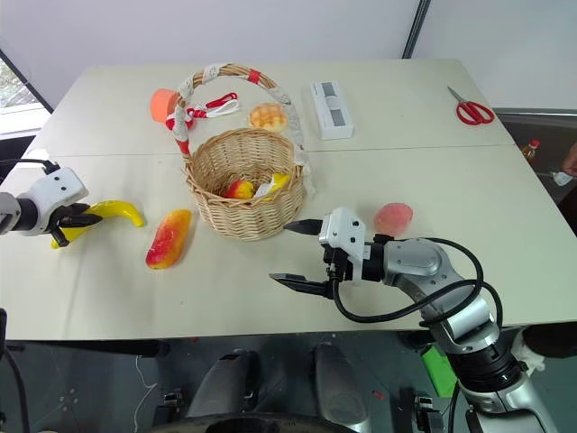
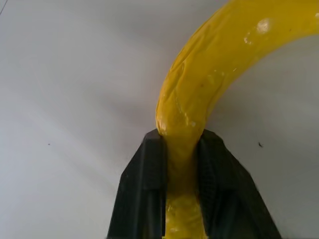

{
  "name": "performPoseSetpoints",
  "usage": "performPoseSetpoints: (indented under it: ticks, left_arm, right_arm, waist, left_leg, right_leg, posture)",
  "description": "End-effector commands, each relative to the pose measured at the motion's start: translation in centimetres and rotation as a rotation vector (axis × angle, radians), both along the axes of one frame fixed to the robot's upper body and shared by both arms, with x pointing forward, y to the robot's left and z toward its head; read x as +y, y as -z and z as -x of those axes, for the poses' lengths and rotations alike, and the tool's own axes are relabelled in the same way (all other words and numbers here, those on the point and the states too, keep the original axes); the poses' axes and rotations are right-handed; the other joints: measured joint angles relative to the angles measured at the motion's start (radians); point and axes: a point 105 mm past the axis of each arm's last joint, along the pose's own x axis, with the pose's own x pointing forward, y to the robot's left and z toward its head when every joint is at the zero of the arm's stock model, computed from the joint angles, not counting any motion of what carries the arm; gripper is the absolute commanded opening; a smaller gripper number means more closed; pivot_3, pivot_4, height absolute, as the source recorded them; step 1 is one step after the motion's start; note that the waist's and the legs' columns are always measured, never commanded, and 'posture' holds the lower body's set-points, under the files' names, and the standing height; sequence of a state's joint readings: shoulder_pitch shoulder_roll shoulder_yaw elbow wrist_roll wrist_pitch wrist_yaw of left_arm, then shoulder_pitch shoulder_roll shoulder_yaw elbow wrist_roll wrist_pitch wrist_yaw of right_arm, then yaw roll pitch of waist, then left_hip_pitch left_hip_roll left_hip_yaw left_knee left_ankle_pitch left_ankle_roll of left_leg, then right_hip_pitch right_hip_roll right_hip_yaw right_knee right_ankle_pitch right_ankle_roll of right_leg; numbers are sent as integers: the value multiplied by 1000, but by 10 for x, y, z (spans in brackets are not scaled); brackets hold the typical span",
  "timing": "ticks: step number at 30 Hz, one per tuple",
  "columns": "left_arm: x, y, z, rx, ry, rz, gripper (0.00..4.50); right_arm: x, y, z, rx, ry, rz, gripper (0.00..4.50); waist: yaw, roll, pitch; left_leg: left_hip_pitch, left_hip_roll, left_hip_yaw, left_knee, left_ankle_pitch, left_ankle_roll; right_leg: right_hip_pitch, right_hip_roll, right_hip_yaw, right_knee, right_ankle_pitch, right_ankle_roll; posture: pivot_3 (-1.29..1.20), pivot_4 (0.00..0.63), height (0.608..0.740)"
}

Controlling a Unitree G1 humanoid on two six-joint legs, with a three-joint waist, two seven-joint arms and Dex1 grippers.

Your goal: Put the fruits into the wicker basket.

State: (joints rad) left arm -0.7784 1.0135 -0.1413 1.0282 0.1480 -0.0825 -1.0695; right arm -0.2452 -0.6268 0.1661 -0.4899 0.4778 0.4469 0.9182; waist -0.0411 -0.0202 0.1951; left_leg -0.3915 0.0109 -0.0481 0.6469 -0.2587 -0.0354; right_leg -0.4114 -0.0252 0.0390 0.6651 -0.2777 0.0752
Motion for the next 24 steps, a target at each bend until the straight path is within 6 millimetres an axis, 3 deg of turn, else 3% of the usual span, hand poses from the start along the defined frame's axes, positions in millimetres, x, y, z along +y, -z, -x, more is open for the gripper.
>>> performPoseSetpoints:
  ticks: [1,4,7,9,11,14,17,20,24]
  left_arm:
    - [11,-18,4,-55,-45,46,375]
    - [-1,-59,5,-187,-17,277,375]
    - [-37,-104,15,-306,116,478,375]
    - [-59,-117,26,-330,183,536,375]
    - [-85,-125,34,-341,241,572,375]
    - [-152,-132,49,-342,411,610,375]
    - [-198,-127,51,-342,495,584,375]
    - [-242,-129,26,-403,482,553,375]
    - [-259,-125,1,-415,415,514,375]
  right_arm:
    - [5,-17,6,-63,-34,-22,4500]
    - [4,-28,3,-88,-23,-33,4500]
    - [2,-40,0,-101,-16,-66,4500]
    - [1,-44,-2,-101,-12,-79,4500]
    - [1,-45,-4,-104,-9,-79,4500]
    - [2,-46,-9,-114,-7,-78,4500]
    - [2,-47,-11,-123,-9,-80,4500]
    - [1,-46,-12,-129,-1,-82,4500]
    - [2,-44,-12,-133,10,-89,4500]
  waist:
    - [-1,0,0]
    - [-3,-1,1]
    - [-2,-2,1]
    - [0,-2,1]
    - [2,-2,1]
    - [7,-2,1]
    - [8,-2,1]
    - [14,-2,1]
    - [11,-2,1]
  left_leg:
    - [0,0,0,0,0,0]
    - [-1,1,0,0,0,0]
    - [-2,2,-2,0,0,0]
    - [-2,2,-5,0,0,0]
    - [-2,1,-5,0,0,0]
    - [-1,1,-6,1,0,0]
    - [-1,1,-6,2,0,0]
    - [0,0,-6,2,0,0]
    - [0,-3,-5,2,0,0]
  right_leg:
    - [0,0,0,0,0,0]
    - [-1,0,0,0,0,0]
    - [-1,-1,0,0,0,0]
    - [-1,-3,1,0,0,0]
    - [0,-4,1,-1,0,0]
    - [1,-3,1,-1,0,0]
    - [2,-3,2,-1,0,0]
    - [2,0,1,0,0,0]
    - [1,1,2,0,0,0]
  posture:
    - [0,150,740]
    - [0,150,740]
    - [0,150,740]
    - [0,150,740]
    - [0,150,740]
    - [0,150,740]
    - [0,150,740]
    - [0,150,740]
    - [0,150,740]
